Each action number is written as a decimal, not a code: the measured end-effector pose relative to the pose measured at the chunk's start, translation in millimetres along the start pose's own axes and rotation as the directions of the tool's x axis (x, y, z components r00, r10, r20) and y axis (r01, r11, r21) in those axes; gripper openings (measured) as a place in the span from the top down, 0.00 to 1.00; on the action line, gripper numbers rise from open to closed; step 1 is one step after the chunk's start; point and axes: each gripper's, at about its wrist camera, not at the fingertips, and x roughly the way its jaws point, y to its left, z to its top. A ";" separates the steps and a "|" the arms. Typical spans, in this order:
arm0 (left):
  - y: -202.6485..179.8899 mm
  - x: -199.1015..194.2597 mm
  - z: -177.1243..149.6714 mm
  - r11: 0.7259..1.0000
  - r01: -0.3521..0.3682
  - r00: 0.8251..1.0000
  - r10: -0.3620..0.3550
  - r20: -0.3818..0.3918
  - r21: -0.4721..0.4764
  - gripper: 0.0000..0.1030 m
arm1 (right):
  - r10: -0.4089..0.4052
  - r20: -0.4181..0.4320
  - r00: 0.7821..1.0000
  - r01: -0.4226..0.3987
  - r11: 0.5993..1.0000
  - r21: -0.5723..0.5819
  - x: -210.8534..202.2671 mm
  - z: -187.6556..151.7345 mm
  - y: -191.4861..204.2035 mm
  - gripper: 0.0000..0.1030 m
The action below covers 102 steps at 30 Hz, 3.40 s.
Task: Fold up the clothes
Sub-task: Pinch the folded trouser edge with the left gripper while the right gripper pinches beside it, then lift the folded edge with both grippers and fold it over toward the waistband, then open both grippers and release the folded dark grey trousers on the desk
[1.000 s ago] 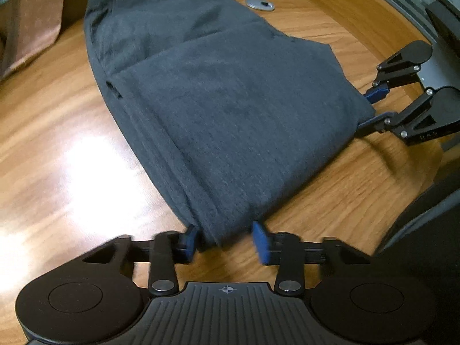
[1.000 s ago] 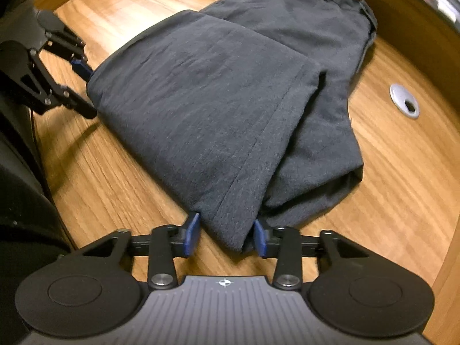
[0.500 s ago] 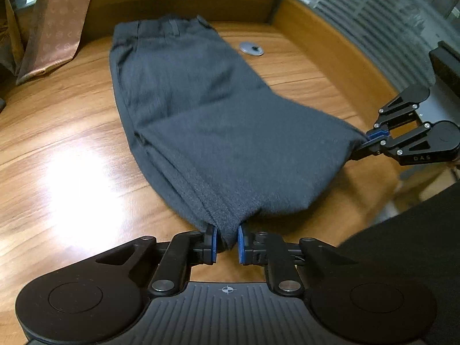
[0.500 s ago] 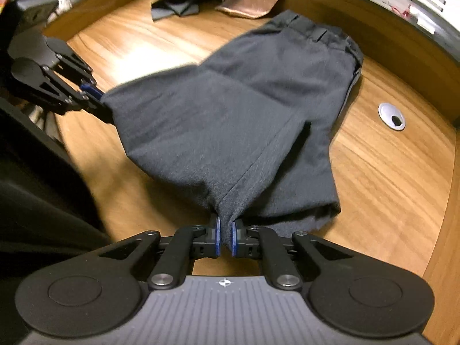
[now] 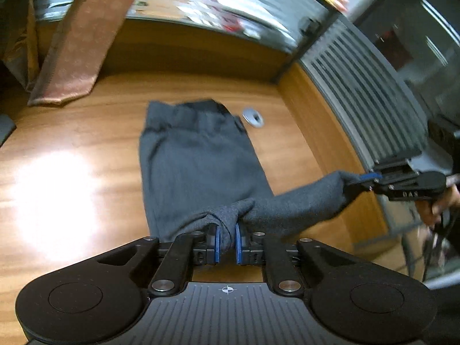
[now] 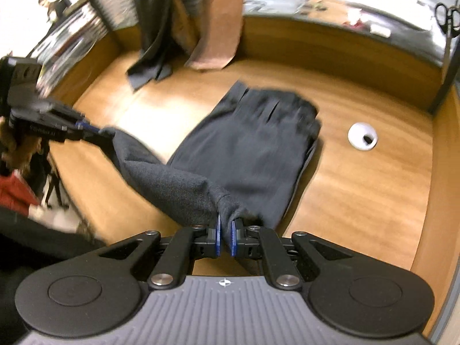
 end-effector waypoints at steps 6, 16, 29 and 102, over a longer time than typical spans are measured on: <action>37.0 29.2 53.6 0.995 0.014 1.000 -0.011 0.026 -0.094 0.90 | -0.045 -0.007 0.999 0.045 0.999 0.029 31.1 62.8 -33.4 0.94; 119.9 111.8 115.0 0.954 0.030 0.999 -0.019 0.039 -0.298 0.91 | -0.052 -0.072 0.996 0.065 0.981 0.183 145.7 130.9 -126.7 0.94; 161.8 162.2 125.6 0.935 0.031 1.000 -0.029 0.013 -0.353 0.85 | 0.006 -0.049 0.999 0.008 0.960 0.281 187.0 123.1 -175.6 0.69; 122.1 118.0 168.4 0.981 -0.114 0.956 0.151 0.251 -0.158 0.66 | -0.263 0.113 0.958 0.255 0.964 0.079 164.5 163.1 -144.6 0.65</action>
